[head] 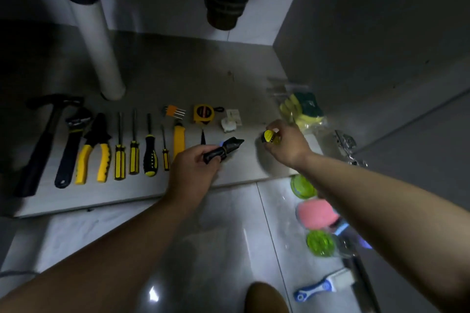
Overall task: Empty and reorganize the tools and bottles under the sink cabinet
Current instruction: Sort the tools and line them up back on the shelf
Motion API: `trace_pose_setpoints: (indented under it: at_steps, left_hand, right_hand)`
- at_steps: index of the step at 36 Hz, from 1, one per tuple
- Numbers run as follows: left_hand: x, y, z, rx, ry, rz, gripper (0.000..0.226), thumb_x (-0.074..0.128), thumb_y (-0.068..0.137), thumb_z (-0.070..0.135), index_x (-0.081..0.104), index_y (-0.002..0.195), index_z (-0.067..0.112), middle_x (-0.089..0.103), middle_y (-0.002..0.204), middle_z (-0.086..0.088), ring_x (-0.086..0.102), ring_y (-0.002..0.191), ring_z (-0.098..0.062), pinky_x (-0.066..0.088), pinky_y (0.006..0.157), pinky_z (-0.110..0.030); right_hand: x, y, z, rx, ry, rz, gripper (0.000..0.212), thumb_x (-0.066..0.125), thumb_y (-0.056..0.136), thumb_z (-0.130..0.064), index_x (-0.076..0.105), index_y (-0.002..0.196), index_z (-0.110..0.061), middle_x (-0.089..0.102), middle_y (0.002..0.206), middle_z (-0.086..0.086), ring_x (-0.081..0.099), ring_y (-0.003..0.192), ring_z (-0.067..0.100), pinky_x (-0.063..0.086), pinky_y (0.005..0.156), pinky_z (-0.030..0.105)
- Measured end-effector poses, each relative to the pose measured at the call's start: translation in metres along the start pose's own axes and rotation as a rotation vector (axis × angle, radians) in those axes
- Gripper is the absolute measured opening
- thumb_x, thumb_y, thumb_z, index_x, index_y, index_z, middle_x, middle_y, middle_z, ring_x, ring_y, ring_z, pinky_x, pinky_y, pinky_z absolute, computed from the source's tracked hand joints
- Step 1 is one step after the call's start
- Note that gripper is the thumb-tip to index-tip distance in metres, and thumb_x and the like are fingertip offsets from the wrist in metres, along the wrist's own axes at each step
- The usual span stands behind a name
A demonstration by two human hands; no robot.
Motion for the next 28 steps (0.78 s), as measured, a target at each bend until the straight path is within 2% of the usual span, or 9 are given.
trace_pose_setpoints:
  at_steps: [3,6,9,14,16,18,21,23,28]
  left_hand:
    - [-0.004,0.01,-0.003,-0.028,-0.042,0.017,0.022,0.062,0.095,-0.003,0.074,0.112,0.005,0.071,0.078,0.004,0.064,0.06,0.01,0.045,0.053,-0.004]
    - [-0.009,0.016,-0.004,-0.061,-0.064,0.021,0.02,0.064,0.094,-0.001,0.074,0.104,0.012,0.072,0.082,0.002,0.069,0.071,0.002,0.05,0.056,-0.008]
    - [-0.013,0.021,-0.008,-0.104,-0.1,0.025,0.02,0.067,0.093,0.0,0.068,0.093,0.021,0.073,0.091,-0.005,0.073,0.089,-0.024,0.059,0.072,-0.026]
    - [-0.01,0.023,-0.012,-0.148,-0.082,0.038,0.008,0.071,0.091,0.004,0.067,0.095,0.01,0.072,0.095,-0.013,0.072,0.092,-0.029,0.059,0.087,-0.051]
    - [-0.007,0.023,-0.012,-0.17,-0.084,0.056,0.011,0.072,0.09,0.007,0.066,0.099,0.004,0.072,0.097,-0.014,0.071,0.093,-0.029,0.06,0.085,-0.048]
    - [-0.003,0.023,-0.009,-0.175,-0.081,0.074,0.015,0.074,0.09,0.009,0.065,0.099,0.002,0.072,0.094,-0.013,0.071,0.087,-0.025,0.058,0.074,-0.036]
    - [0.007,0.021,-0.001,-0.158,-0.043,0.096,0.016,0.076,0.088,0.011,0.064,0.092,0.002,0.069,0.085,-0.008,0.065,0.075,-0.017,0.048,0.059,-0.02]
    - [0.015,0.017,0.003,-0.147,-0.015,0.087,0.015,0.077,0.087,0.011,0.063,0.088,0.004,0.067,0.081,-0.005,0.062,0.071,-0.013,0.044,0.055,-0.015]
    - [0.029,0.001,0.009,-0.13,0.102,-0.022,0.011,0.079,0.085,0.014,0.068,0.086,0.011,0.07,0.08,0.002,0.066,0.074,-0.009,0.048,0.062,-0.016]
  right_hand:
    - [0.013,0.024,-0.007,0.012,-0.053,-0.009,0.04,0.067,0.088,-0.03,0.058,0.126,-0.021,0.055,0.126,0.018,0.059,0.108,0.037,0.047,0.091,0.03]
    - [0.029,0.039,-0.015,-0.005,-0.081,0.021,0.039,0.066,0.091,-0.031,0.058,0.127,-0.019,0.049,0.124,0.016,0.06,0.1,0.039,0.043,0.085,0.028]
    - [0.041,0.051,-0.022,-0.025,-0.069,0.002,0.041,0.065,0.09,-0.028,0.057,0.13,-0.019,0.049,0.124,0.014,0.059,0.101,0.039,0.043,0.086,0.029]
    - [0.05,0.046,-0.022,0.042,-0.057,-0.028,0.056,0.059,0.089,-0.015,0.047,0.144,-0.019,0.045,0.14,0.016,0.054,0.115,0.037,0.041,0.096,0.027]
    - [0.047,0.03,-0.023,0.131,0.104,0.071,0.054,0.059,0.091,-0.015,0.046,0.143,-0.017,0.042,0.14,0.018,0.058,0.109,0.035,0.043,0.093,0.026]
    - [0.043,0.01,-0.025,0.216,0.331,0.138,0.037,0.059,0.095,-0.021,0.056,0.13,-0.01,0.053,0.13,0.018,0.061,0.098,0.031,0.048,0.09,0.029]
    - [0.035,-0.029,-0.035,0.385,0.885,-0.14,0.043,0.058,0.096,-0.042,0.066,0.113,-0.004,0.069,0.101,0.015,0.068,0.086,0.031,0.057,0.077,0.041]
    - [0.032,-0.051,-0.039,0.392,1.078,-0.333,0.052,0.061,0.092,-0.051,0.068,0.113,-0.004,0.07,0.092,0.012,0.067,0.081,0.029,0.055,0.074,0.041]
    - [0.034,-0.077,-0.044,0.377,1.109,-0.278,0.008,0.06,0.099,-0.017,0.066,0.098,-0.012,0.069,0.085,0.011,0.067,0.074,0.021,0.056,0.062,0.028]
Point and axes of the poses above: each hand's wrist, its own y-axis towards the middle knuckle, its own x-axis out of the palm, z = x × y, the point moved 1 cm from there along y, towards the middle knuckle
